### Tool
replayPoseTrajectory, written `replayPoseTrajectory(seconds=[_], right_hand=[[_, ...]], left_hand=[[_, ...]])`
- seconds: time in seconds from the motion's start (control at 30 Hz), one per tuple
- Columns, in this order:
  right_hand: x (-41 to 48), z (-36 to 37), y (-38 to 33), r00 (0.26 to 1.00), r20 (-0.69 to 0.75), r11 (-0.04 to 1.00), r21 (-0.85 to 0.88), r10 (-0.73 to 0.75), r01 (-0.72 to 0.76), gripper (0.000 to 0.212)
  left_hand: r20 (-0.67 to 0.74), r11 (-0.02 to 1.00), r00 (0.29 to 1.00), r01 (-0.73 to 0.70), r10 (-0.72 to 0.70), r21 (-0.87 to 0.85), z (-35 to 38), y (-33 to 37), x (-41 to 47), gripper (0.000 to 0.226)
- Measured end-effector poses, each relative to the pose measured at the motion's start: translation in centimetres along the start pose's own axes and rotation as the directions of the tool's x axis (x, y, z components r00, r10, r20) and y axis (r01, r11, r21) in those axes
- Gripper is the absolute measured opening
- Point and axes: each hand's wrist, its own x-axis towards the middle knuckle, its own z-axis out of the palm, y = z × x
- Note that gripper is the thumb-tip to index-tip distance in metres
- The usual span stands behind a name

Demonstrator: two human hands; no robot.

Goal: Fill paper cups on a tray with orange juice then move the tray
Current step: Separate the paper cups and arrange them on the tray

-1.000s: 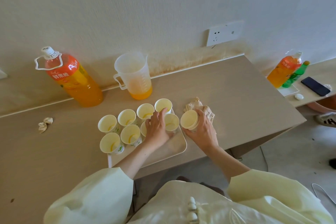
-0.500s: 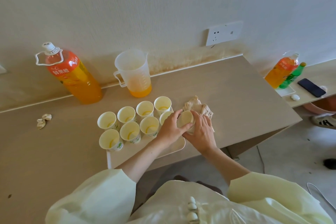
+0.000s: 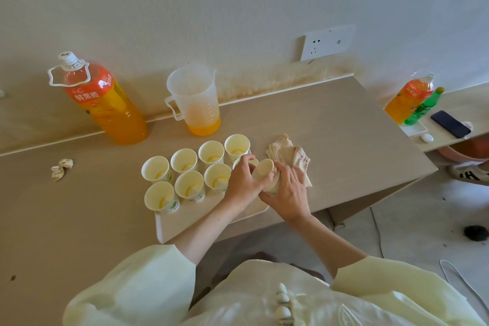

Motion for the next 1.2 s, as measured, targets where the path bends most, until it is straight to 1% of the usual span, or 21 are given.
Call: replayPoseTrajectory(seconds=[0.1,0.17,0.23,0.33,0.4,0.47,0.53,0.6,0.67,0.8,0.87,1.03,1.2], right_hand=[[-0.1,0.1,0.2,0.999,0.024,0.999,-0.021,-0.026,0.026,0.072],[-0.3,0.2,0.8,0.999,0.044,0.998,-0.058,-0.017,0.019,0.079],[-0.7,0.4,1.5,0.996,0.077,0.997,-0.071,0.034,-0.029,0.083],[-1.1,0.0,2.0,0.989,0.114,0.994,-0.066,0.092,-0.085,0.08],[-1.4,0.0,1.8,0.99,0.109,0.994,-0.079,0.084,-0.076,0.079],[-1.6,0.0,1.6,0.992,0.11,0.994,-0.092,0.064,-0.054,0.08],[-1.9,0.0,1.7,0.991,0.125,0.993,-0.111,0.055,-0.041,0.084],[-2.0,-0.1,2.1,0.99,0.129,0.992,-0.117,0.065,-0.05,0.084],[-2.1,-0.1,2.4,0.986,0.134,0.991,-0.1,0.096,-0.083,0.084],[-2.2,0.1,2.5,0.984,0.129,0.992,-0.052,0.122,-0.117,0.084],[-2.2,0.0,2.3,0.983,0.136,0.992,-0.031,0.124,-0.121,0.084],[-2.5,-0.2,1.7,0.98,0.143,0.99,0.008,0.136,-0.138,0.081],[-2.6,-0.5,1.4,0.975,0.159,0.987,0.025,0.154,-0.16,0.082]], left_hand=[[-0.051,0.999,0.998,-0.023,0.022,-0.023,-0.7,-0.2,-0.4,0.066],[-0.12,0.994,0.992,-0.037,0.025,-0.098,-1.8,-0.2,-0.4,0.071],[-0.14,0.988,0.989,-0.066,0.046,-0.142,-3.3,-0.9,-0.4,0.075],[-0.076,0.986,0.985,-0.16,0.156,-0.047,-5.2,-2.6,-0.7,0.072],[-0.002,0.975,0.975,-0.223,0.224,0.016,-5.8,-3.4,-1.5,0.072],[0.059,0.94,0.948,-0.317,0.312,0.124,-5.9,-3.9,-2.2,0.078],[0.069,0.886,0.915,-0.401,0.396,0.233,-5.7,-4.4,-2.4,0.082],[0.05,0.846,0.893,-0.44,0.447,0.3,-5.6,-4.9,-2.4,0.081],[0.09,0.804,0.877,-0.469,0.471,0.366,-5.6,-5.3,-2.5,0.08],[0.278,0.658,0.826,-0.56,0.49,0.504,-5.4,-6.0,-2.5,0.082],[0.308,0.609,0.817,-0.571,0.488,0.55,-5.2,-6.5,-2.5,0.087],[0.324,0.563,0.814,-0.571,0.481,0.598,-4.7,-7.3,-2.6,0.098],[0.308,0.575,0.822,-0.559,0.479,0.597,-4.5,-7.4,-2.5,0.105]])
